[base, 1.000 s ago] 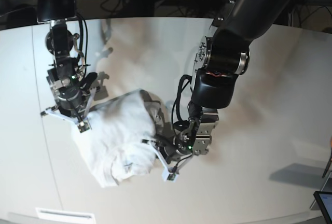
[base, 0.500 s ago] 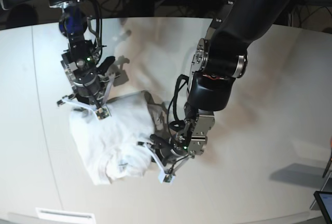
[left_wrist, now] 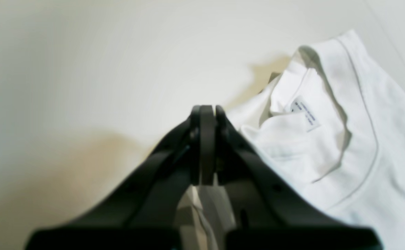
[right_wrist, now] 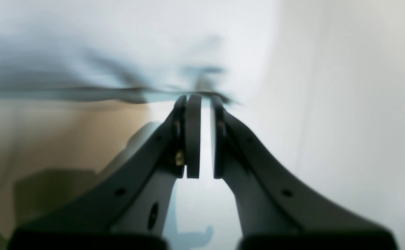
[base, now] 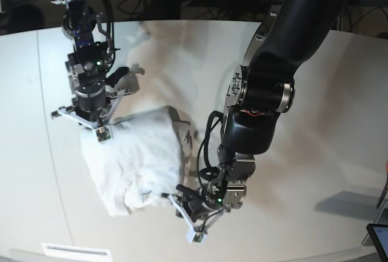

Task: Fold the T-shirt properly
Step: 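Push the shirt sides inward with both grippers to square it, then press the right gripper along the shirt's collar edge to flatten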

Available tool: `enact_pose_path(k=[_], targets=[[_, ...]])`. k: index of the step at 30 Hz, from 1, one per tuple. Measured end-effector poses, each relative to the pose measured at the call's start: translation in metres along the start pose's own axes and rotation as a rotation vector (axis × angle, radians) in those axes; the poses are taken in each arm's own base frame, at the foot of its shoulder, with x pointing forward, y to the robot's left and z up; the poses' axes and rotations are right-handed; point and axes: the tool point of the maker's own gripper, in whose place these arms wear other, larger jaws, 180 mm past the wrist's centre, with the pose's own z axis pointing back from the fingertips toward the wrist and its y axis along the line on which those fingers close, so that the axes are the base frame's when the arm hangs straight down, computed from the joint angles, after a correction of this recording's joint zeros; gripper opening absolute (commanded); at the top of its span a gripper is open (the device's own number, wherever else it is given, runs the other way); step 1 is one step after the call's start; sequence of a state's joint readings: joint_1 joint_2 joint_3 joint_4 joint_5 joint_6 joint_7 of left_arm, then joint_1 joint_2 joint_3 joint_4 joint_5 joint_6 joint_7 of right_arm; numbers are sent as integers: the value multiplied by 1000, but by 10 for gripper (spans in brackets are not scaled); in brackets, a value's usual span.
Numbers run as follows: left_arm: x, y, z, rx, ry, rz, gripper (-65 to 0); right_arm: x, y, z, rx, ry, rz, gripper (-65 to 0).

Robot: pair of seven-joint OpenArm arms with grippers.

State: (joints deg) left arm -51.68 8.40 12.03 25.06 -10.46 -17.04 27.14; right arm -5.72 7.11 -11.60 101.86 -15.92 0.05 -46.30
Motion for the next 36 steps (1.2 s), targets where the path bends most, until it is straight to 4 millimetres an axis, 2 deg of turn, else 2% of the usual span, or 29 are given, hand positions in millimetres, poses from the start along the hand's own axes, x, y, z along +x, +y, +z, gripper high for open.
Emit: enact_pose_path(k=[3, 5, 7, 9, 11, 13, 16, 18, 21, 23, 26, 32, 36], targets=[[15, 1, 18, 6, -61, -37, -650, 11, -27, 6, -67, -35, -60, -601], [6, 11, 36, 19, -68, -36, -650, 20, -46, 12, -115, -69, -89, -601], [-12, 32, 55, 56, -33, -34, -650, 27, -53, 17, -131, -98, -87, -601], [-28, 56, 74, 108, 2, -24, -650, 33, -42, 21, -96, -116, -58, -601], [-33, 71, 95, 139, -40, 9, -650, 43, -13, 24, -9, -141, -15, -601], [-47, 79, 113, 160, -73, 64, -650, 53, 3, 27, 33, -169, -4, -601], [-93, 94, 137, 210, 14, 80, -650, 62, 5, 28, 31, -181, -26, -601], [-110, 99, 152, 243, 36, 66, -650, 68, 4, 26, 28, -190, -26, -601], [-113, 89, 165, 245, 23, 38, -650, 79, 3, 20, 29, -204, -25, -601], [-112, 70, 166, 208, 2, 25, -650, 84, 1, 16, 23, -207, -21, -601], [-123, 43, 167, 152, 18, -11, -650, 81, 6, 7, 51, -184, 41, -601], [-136, 49, 173, 179, 40, -3, -650, 76, 33, -16, 123, -124, 48, -601], [-146, 46, 177, 175, 56, -1, -650, 76, 35, -19, 124, -111, 43, -601]])
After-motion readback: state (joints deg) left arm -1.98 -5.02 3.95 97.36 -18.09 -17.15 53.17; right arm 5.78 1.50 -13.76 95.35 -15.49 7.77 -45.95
